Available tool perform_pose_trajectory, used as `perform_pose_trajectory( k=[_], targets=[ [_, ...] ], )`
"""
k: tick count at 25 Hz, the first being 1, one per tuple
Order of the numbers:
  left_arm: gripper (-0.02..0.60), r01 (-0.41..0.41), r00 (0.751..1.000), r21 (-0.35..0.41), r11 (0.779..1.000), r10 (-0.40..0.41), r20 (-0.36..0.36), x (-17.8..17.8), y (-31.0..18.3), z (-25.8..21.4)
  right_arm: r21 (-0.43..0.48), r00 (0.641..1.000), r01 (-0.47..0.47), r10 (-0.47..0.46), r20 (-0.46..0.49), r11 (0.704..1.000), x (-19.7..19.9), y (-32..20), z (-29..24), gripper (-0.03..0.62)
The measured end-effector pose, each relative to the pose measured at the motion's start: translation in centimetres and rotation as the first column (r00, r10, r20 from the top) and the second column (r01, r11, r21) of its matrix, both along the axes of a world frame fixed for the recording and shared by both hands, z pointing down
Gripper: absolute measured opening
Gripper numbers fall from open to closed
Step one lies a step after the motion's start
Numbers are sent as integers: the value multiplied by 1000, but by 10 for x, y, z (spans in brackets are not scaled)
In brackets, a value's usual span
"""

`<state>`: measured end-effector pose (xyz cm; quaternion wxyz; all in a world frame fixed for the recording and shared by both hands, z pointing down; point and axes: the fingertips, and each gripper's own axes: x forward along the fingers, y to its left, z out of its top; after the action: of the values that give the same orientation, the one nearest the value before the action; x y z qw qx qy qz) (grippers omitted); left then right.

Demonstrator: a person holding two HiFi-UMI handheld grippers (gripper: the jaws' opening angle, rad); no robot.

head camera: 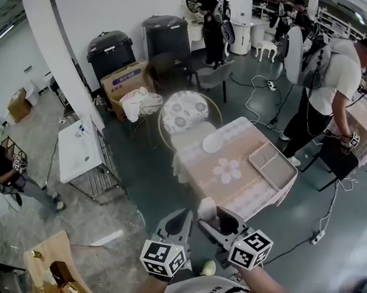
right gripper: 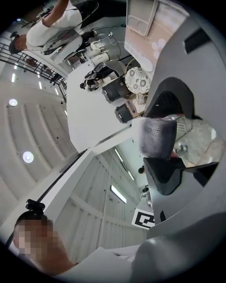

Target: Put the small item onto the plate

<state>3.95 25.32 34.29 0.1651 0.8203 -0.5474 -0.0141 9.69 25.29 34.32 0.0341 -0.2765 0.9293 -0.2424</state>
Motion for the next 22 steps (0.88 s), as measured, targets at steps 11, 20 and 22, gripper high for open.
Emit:
perform_pose_trajectory(
  k=[11, 20, 22],
  targets=[
    [5, 10, 1000, 0, 1000, -10, 19, 5, -11, -1, -19, 999, -6, 6, 47, 1000, 7, -19, 0, 284],
    [5, 10, 1000, 7, 1000, -10, 19, -28, -46, 5, -32, 999, -9, 10, 41, 999, -23, -55, 4, 284],
    [5, 0, 1000, 8, 1000, 0, 17, -39, -59, 10, -38, 999, -19, 21, 32, 999, -33, -68, 10, 284]
  ],
)
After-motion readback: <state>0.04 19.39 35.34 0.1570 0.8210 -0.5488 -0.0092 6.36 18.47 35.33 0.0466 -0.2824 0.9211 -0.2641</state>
